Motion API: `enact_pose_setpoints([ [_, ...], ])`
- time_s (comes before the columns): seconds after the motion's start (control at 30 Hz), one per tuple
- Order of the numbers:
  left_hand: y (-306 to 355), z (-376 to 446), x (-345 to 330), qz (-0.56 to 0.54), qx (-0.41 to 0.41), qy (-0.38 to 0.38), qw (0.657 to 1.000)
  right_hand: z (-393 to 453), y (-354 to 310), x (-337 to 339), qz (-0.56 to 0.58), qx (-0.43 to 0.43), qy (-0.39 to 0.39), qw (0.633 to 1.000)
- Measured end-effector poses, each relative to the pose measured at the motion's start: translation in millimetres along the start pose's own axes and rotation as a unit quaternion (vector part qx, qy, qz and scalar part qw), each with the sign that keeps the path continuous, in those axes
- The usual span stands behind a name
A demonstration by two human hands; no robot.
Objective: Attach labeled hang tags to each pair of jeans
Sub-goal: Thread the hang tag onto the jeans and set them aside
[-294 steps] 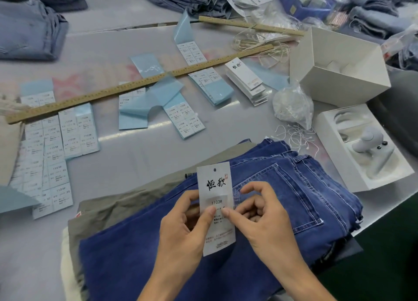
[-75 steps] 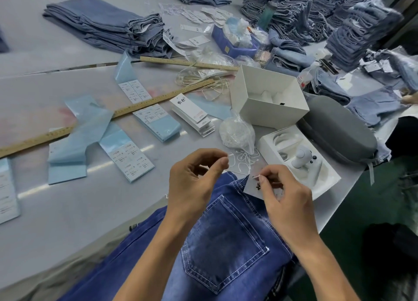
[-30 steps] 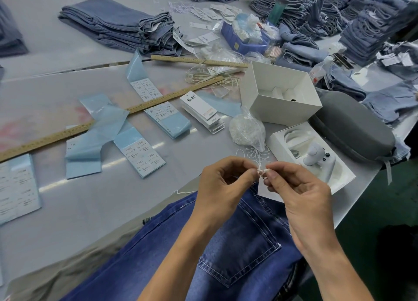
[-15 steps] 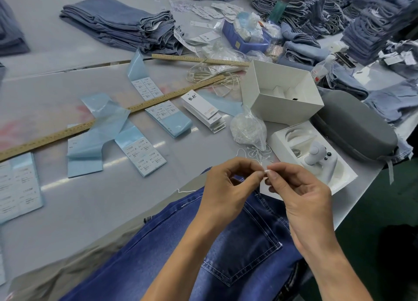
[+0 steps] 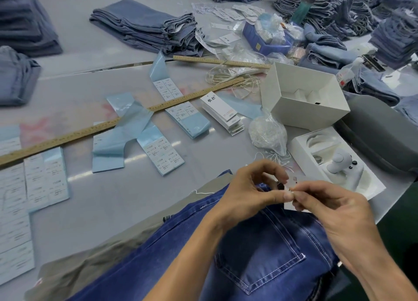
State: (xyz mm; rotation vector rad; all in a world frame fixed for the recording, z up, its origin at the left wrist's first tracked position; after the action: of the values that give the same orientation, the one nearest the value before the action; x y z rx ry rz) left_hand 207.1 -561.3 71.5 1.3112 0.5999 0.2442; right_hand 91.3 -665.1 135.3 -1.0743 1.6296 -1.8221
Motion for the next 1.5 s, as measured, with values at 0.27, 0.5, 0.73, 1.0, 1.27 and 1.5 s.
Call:
enact_pose_setpoints([
  [0.27, -72, -47, 134, 0.462, 0.278, -0.005, 0.842, -5, 14, 2, -0.236, 0.079, 0.034, 0.968],
  [0.5, -61, -66, 151, 0.387, 0.204, 0.154, 0.886, -6, 14, -13, -0.341, 0.144, -0.016, 0.929],
  [0.73, 24, -106, 116, -0.014, 0.01, 0.258, 0.966, -16, 8, -104, -0.14, 0.039, -0.16, 0.976],
  [1.0, 29, -203, 136, -0.122, 0.005, 0.452, 0.884, -42, 2, -199, -0.102, 0.009, -0.327, 0.939],
  [1.27, 7, -369, 188, -0.089, 0.057, 0.673, 0.732, -48, 6, -246, -0.239, 0.099, -0.384, 0.886],
  [1.5, 37, -601, 250, -0.065, 0.067, 0.957, 0.275, -38, 44, -263, -0.174, -0.001, -0.402, 0.899],
])
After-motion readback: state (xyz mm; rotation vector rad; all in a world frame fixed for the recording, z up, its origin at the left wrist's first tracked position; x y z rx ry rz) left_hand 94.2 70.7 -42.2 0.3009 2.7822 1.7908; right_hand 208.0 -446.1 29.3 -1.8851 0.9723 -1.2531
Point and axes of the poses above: each hand's wrist, its own z-axis towards the middle knuckle, its own x-axis out of the back of the hand, y = z × x, the point moved 5 cm from there along z, towards the middle knuckle, and after that the axes turned 1 degree about -y, right-handed, at the moved point
